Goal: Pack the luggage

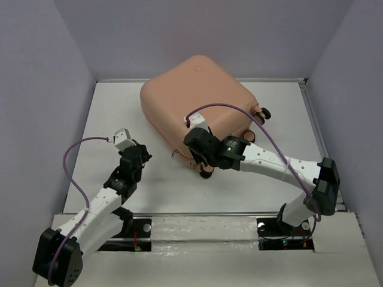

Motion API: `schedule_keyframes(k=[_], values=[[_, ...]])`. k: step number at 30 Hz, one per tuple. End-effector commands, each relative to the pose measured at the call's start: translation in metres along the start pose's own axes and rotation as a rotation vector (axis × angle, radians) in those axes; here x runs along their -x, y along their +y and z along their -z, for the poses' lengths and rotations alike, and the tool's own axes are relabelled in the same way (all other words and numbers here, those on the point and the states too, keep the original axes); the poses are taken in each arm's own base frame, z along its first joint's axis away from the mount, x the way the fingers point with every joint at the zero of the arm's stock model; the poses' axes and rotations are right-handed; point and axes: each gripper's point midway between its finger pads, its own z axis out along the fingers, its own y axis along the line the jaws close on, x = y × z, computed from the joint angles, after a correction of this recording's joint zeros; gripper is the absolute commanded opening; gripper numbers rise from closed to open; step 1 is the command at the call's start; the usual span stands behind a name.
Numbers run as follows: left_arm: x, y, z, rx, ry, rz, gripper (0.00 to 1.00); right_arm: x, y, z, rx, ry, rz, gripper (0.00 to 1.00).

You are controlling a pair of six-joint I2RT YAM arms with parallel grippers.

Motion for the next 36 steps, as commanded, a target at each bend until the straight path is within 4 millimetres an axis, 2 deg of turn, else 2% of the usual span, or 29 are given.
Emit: schedule_keyframes(k=[1,2,3,5,8,9,10,12,14,17,19,22,27,32,35,36], values=[[0.015,-0.077,0.017,-0.384,0.009,0.058,0.06,-0.064,-0.033,0.009,-0.053,0.210,0.128,0.07],[-0.002,-0.083,0.027,-0.463,0.057,0.056,0.06,-0.061,-0.031,0.008,-0.040,0.192,0.126,0.07],[-0.010,-0.095,0.039,-0.555,0.088,0.049,0.06,-0.058,-0.031,0.010,-0.035,0.183,0.119,0.07],[-0.046,-0.112,0.076,-0.735,0.204,0.005,0.06,-0.054,-0.029,0.009,-0.028,0.162,0.107,0.07],[-0.069,-0.119,0.107,-0.835,0.264,-0.006,0.07,-0.053,-0.026,0.007,-0.019,0.155,0.103,0.07],[-0.076,-0.121,0.119,-0.872,0.286,-0.003,0.21,-0.053,-0.025,0.006,-0.017,0.152,0.097,0.07],[-0.078,-0.122,0.120,-0.875,0.286,-0.007,0.27,-0.053,-0.024,0.005,-0.017,0.152,0.094,0.07],[-0.081,-0.125,0.118,-0.865,0.297,-0.032,0.39,-0.053,-0.020,0.003,-0.002,0.151,0.085,0.07],[-0.082,-0.138,0.119,-0.887,0.321,-0.060,0.50,-0.053,-0.019,0.003,0.003,0.151,0.085,0.07],[-0.086,-0.155,0.122,-0.903,0.329,-0.117,0.55,-0.053,-0.018,0.001,0.003,0.152,0.088,0.07],[-0.087,-0.155,0.110,-0.847,0.311,-0.135,0.59,-0.053,-0.019,0.001,0.000,0.152,0.091,0.07],[-0.081,-0.159,0.095,-0.786,0.272,-0.151,0.60,-0.052,-0.018,0.002,0.005,0.147,0.090,0.07],[-0.086,-0.170,0.080,-0.752,0.272,-0.196,0.60,-0.054,-0.015,0.002,0.023,0.152,0.093,0.07],[-0.087,-0.166,0.061,-0.659,0.240,-0.226,0.59,-0.057,-0.013,0.001,0.039,0.154,0.093,0.07],[-0.093,-0.167,0.058,-0.635,0.239,-0.236,0.57,-0.058,-0.011,-0.001,0.049,0.154,0.095,0.07],[-0.095,-0.170,0.058,-0.635,0.237,-0.232,0.53,-0.058,-0.010,-0.001,0.054,0.150,0.092,0.07]])
